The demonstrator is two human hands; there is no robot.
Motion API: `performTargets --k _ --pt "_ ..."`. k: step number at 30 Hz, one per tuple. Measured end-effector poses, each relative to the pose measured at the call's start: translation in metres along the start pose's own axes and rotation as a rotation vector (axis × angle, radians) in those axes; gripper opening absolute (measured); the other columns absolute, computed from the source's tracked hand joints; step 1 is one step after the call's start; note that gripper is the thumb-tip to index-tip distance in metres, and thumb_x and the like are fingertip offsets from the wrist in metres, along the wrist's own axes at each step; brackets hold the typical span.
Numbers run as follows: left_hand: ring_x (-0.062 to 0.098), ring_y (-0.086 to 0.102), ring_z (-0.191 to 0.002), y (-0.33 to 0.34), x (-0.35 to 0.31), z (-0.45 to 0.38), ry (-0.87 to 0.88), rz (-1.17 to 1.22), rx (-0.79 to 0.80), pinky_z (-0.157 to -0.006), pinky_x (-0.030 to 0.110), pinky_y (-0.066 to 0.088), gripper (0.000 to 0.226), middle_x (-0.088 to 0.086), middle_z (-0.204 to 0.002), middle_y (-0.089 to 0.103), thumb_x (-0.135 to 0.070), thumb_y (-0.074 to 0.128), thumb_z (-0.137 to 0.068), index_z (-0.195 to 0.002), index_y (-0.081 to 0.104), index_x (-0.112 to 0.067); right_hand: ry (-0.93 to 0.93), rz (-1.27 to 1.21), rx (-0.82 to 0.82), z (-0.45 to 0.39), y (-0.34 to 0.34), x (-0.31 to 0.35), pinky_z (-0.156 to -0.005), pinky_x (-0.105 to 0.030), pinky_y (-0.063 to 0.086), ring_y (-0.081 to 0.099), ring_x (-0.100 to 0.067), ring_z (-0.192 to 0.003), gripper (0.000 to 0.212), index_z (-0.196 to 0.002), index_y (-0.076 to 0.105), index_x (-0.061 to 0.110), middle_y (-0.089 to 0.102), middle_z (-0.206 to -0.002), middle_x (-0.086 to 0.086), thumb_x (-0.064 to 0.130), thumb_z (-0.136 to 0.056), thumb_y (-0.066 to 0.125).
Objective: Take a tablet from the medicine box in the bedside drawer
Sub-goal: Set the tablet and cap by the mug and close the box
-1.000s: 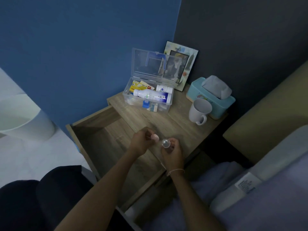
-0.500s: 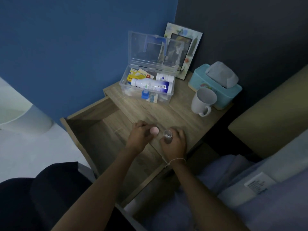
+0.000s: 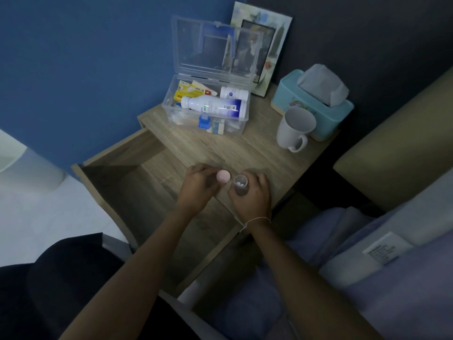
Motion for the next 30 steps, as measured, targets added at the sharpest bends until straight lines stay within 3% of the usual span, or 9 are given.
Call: performTargets --k 6,10,14,22,25,30 --pt "0.029 0.056 -0.107 0.008 -0.001 0.012 0.165 -0.208 -0.089 -0.087 0.040 0.048 0.036 0.009 -0.120 0.062 -0.034 0.057 -0.092 -0.121 0.062 -0.013 -0.032 -0.029 -0.026 0.001 0.000 -0.002 -0.079 -0.030 0.049 0.056 -0.021 -0.094 0.036 -0.102 0.064 0.014 0.056 -0.103 -0.004 0.033 -0.071 0.059" --pt "0.023 0.052 -0.124 0.015 0.002 0.021 0.222 -0.340 -0.126 -0.096 0.040 0.044 0.039 0.005 -0.132 0.059 -0.035 0.043 -0.098 -0.129 0.057 -0.015 -0.026 -0.013 -0.019 0.001 0.001 -0.003 -0.080 -0.038 0.051 0.056 -0.023 -0.096 0.034 -0.105 0.064 0.011 0.057 -0.104 -0.007 0.024 -0.074 0.062" --pt "0.024 0.050 -0.129 0.022 0.010 0.023 0.295 -0.374 -0.107 -0.105 0.042 0.039 0.037 0.004 -0.134 0.059 -0.024 0.043 -0.098 -0.133 0.054 -0.015 -0.028 -0.013 -0.018 0.001 0.002 -0.003 -0.079 -0.040 0.051 0.058 -0.025 -0.095 0.033 -0.105 0.065 0.010 0.058 -0.103 -0.008 0.023 -0.075 0.064" --pt "0.023 0.041 -0.137 0.024 0.009 0.022 0.219 -0.358 -0.026 -0.113 0.047 0.031 0.046 0.005 -0.145 0.049 -0.026 0.030 -0.098 -0.139 0.045 -0.014 -0.057 -0.035 -0.090 0.002 0.002 -0.001 -0.077 -0.029 0.049 0.060 -0.023 -0.090 0.029 -0.100 0.065 0.012 0.060 -0.099 -0.006 0.022 -0.073 0.067" --pt "0.025 0.042 -0.137 0.026 0.007 0.024 0.204 -0.322 -0.067 -0.115 0.046 0.029 0.043 0.012 -0.145 0.047 -0.024 0.037 -0.098 -0.137 0.047 -0.008 -0.048 -0.037 -0.068 0.002 0.002 -0.002 -0.077 -0.031 0.051 0.059 -0.022 -0.092 0.034 -0.104 0.065 0.013 0.058 -0.102 -0.006 0.026 -0.073 0.063" --pt "0.022 0.030 -0.143 0.031 0.009 0.027 0.194 -0.325 -0.053 -0.120 0.039 0.012 0.045 0.011 -0.152 0.036 -0.023 0.038 -0.101 -0.143 0.037 -0.007 -0.042 -0.030 -0.053 0.002 0.002 -0.003 -0.077 -0.032 0.051 0.059 -0.020 -0.092 0.032 -0.105 0.065 0.013 0.058 -0.103 -0.005 0.022 -0.074 0.064"
Point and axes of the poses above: each hand's wrist, its own z-axis away from the middle knuckle, its own y-axis out of the palm, x = y × z, the point moved 1 cm from there along -z, towards the middle knuckle
